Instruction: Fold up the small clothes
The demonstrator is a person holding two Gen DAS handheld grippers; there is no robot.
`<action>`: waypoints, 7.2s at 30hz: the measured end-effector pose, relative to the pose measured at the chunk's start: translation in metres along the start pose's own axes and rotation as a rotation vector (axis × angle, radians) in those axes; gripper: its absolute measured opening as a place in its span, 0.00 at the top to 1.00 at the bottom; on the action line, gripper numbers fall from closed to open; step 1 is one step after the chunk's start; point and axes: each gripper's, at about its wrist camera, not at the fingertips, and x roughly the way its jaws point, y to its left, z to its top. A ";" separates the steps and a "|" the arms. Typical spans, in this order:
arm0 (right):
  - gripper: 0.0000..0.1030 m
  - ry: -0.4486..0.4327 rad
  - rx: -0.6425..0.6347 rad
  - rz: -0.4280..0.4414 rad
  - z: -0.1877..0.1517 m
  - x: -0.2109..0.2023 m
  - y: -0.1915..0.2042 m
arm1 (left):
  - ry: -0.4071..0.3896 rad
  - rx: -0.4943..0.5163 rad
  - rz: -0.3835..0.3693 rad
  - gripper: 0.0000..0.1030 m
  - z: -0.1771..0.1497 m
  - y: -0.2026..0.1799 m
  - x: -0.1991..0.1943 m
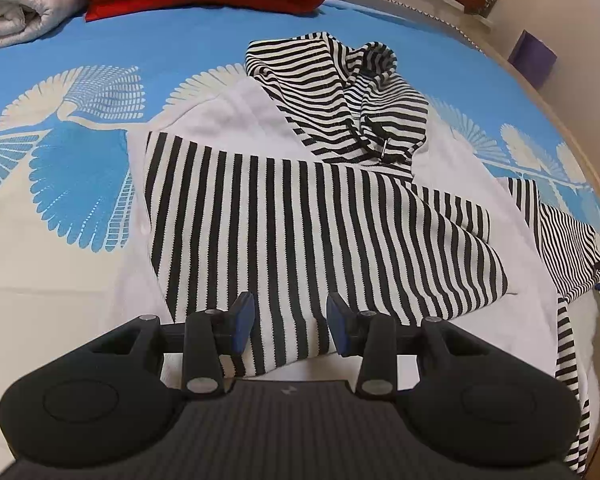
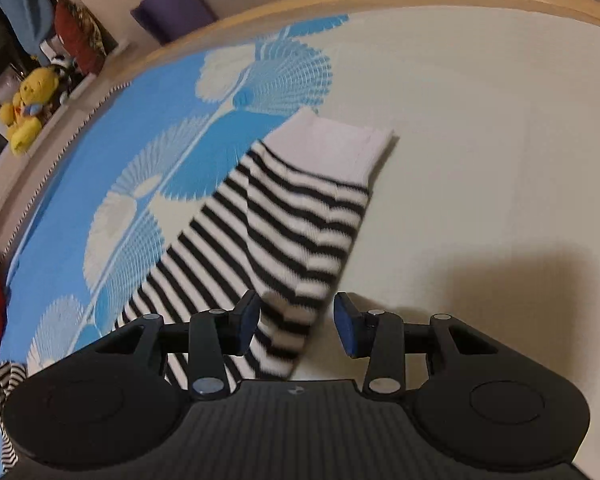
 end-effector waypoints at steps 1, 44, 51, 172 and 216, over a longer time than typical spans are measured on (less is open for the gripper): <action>0.58 -0.008 0.006 0.003 0.002 0.002 0.000 | 0.001 0.000 0.001 0.57 0.000 0.001 0.000; 0.95 -0.196 -0.093 -0.087 0.005 -0.010 0.036 | -0.002 -0.014 0.003 0.57 0.000 0.006 -0.004; 0.96 -0.428 -0.561 -0.065 -0.037 -0.064 0.146 | -0.024 -0.043 0.007 0.57 0.004 0.019 -0.013; 0.53 0.039 -0.841 0.206 -0.184 -0.127 0.243 | -0.359 -0.067 0.195 0.87 0.024 0.005 -0.028; 0.54 0.079 -0.876 0.085 -0.152 -0.069 0.236 | -0.091 -0.093 -0.002 0.63 0.360 0.043 0.280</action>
